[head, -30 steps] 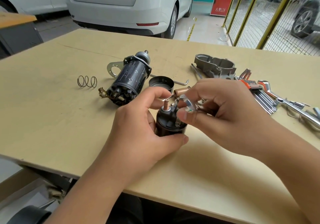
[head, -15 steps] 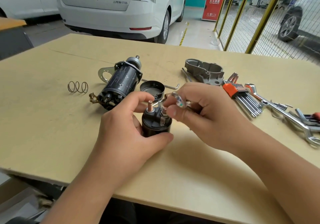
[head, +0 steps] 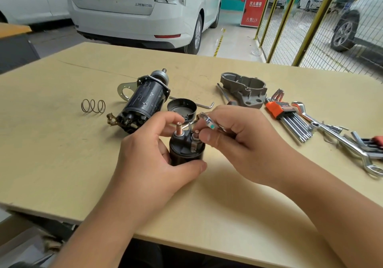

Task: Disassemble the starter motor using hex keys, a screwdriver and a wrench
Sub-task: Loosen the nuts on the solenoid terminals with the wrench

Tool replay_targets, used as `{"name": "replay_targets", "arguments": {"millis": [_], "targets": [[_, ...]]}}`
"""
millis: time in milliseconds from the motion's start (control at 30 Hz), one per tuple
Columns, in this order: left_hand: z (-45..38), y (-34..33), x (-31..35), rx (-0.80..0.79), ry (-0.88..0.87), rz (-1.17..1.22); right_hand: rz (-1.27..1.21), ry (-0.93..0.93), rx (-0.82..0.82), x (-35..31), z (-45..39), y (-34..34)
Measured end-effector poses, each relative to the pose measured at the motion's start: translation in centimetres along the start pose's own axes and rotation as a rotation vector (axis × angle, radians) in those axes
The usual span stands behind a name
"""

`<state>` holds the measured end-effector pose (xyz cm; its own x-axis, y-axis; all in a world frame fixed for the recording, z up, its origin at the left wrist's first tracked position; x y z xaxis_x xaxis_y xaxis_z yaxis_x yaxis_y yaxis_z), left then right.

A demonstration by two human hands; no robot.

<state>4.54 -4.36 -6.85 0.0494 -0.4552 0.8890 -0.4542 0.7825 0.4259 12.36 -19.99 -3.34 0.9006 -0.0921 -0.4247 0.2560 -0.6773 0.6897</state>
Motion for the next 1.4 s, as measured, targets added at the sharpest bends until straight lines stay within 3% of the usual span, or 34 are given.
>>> {"name": "replay_targets", "arguments": {"millis": [300,600,800,1033,1400], "targets": [[0.0,0.0,0.2,-0.006,-0.009,-0.003,-0.129,-0.182,0.094,0.5,0.3,-0.5],[-0.1,0.0,0.0,0.001,0.003,0.005,-0.033,-0.092,0.037,0.0,0.1,-0.1],[0.0,-0.1,0.0,-0.002,0.011,0.012,-0.117,-0.147,0.158,-0.3,0.3,0.0],[0.0,0.0,0.0,0.000,0.002,0.004,-0.130,-0.172,0.162,-0.3,0.2,-0.2],[0.0,0.0,-0.1,-0.005,0.009,0.011,-0.108,-0.045,0.161,-1.0,0.3,-0.2]]}}
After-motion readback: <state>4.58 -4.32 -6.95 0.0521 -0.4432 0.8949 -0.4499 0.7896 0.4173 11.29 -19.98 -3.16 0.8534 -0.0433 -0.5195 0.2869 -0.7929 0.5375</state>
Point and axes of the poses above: each hand's wrist, its own z-axis away from the middle knuckle, its own y-axis out of the back of the hand, x = y × z, the point moved 5 cm from there along -z, towards the middle knuckle, and after that the axes turned 12 degrees about y, right-handed, at the moved point
